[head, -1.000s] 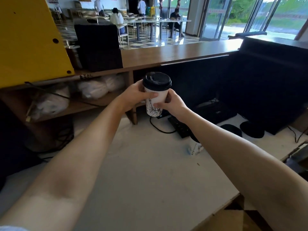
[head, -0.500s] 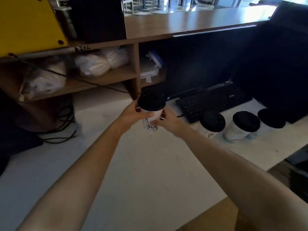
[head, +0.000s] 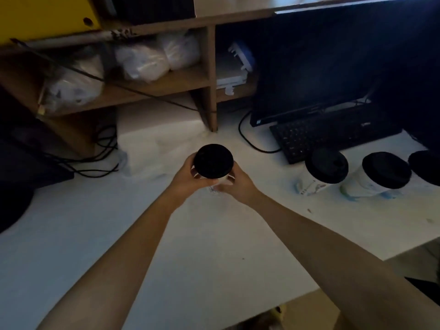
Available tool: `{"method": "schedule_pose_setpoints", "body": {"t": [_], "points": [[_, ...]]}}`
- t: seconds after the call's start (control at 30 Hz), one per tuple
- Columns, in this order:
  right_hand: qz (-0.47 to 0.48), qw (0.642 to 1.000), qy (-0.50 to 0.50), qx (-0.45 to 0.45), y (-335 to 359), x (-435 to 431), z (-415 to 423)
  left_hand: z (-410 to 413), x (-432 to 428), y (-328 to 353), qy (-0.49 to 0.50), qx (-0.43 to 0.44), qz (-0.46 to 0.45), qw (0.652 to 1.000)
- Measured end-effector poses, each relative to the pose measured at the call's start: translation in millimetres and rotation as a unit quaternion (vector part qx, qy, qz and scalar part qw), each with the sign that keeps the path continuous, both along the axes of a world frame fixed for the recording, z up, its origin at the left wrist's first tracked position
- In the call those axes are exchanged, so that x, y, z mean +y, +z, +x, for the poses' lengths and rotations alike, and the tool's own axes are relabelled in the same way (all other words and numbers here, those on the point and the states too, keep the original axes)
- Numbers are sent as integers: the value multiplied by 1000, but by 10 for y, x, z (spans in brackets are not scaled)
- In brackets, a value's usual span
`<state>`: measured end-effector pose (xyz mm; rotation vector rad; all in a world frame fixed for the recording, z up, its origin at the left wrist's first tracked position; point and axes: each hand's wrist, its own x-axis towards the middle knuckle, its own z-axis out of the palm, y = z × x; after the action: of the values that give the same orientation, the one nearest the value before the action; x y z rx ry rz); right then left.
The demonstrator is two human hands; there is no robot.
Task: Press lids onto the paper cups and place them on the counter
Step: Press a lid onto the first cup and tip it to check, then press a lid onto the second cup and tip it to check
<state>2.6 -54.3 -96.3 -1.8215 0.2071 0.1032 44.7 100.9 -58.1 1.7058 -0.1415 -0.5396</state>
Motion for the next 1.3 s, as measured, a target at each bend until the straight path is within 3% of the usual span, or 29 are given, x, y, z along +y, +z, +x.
{"method": "schedule_pose_setpoints", "body": {"t": [0.23, 0.33, 0.4, 0.47, 0.63, 0.77, 0.9, 0.97, 1.07, 1.13, 1.3], "points": [[3, 1000, 17, 3, 51, 5, -32, -76, 57, -64, -16, 20, 13, 1000], [-7, 999, 36, 40, 92, -43, -98, -152, 21, -115, 28, 36, 183, 982], [-31, 996, 43, 70, 84, -171, -225, -249, 0, -145, 28, 9, 361, 932], [-47, 994, 48, 85, 62, -384, -413, -375, -83, -145, 17, -8, 424, 906], [-141, 982, 68, 106, 131, -1131, -940, -710, -676, -54, -56, 114, 258, 958], [-221, 963, 4, 152, 228, -1656, -1160, -694, -1364, 71, -34, 66, 144, 987], [-251, 946, -41, 202, 287, -1875, -1203, -696, -1987, 275, -38, 31, 87, 995], [-241, 949, -78, 187, 276, -1928, -1183, -723, -2226, 318, -49, 33, 64, 996], [-164, 973, -138, 86, 277, -1974, -1116, -783, -2441, 302, -39, 20, 55, 998], [-103, 983, -148, 28, 308, -1972, -1081, -805, -2504, 277, -14, 6, 52, 999], [-41, 988, -145, -14, 281, -1924, -1094, -832, -2432, 224, 23, -14, 57, 998]]}}
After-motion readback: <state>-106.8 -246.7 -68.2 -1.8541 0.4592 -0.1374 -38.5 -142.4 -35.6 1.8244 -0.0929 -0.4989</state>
